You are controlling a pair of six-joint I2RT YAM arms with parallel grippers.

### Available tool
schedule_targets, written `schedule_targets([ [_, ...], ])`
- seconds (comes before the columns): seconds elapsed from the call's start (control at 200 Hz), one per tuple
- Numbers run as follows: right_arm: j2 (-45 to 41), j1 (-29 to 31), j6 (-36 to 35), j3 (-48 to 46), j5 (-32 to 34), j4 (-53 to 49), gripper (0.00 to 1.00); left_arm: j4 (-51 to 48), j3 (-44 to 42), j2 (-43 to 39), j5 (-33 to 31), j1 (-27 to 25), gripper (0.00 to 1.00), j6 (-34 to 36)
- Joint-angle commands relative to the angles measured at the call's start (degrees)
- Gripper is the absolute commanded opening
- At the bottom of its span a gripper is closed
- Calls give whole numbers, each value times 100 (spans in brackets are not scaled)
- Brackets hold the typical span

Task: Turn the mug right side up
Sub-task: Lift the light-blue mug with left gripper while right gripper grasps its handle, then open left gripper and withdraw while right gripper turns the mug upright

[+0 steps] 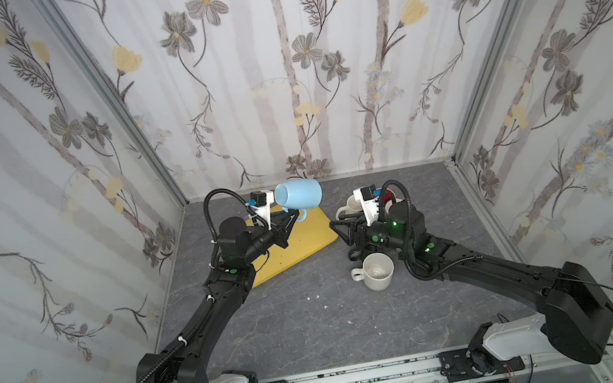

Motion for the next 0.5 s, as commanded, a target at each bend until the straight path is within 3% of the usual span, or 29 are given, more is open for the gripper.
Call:
schedule_targets([
  [0.0, -29, 10, 529, -47, -545, 1074, 52, 2060, -101, -54, 708, 5, 0, -1503],
  [0.17, 90, 18, 1039, -136, -996, 2000, 53, 3593, -414, -50, 974, 9, 0, -2685],
  [0.495, 542, 79, 1497, 343, -1705, 2473, 53, 4697, -607, -55, 1355, -7, 0, -3650],
])
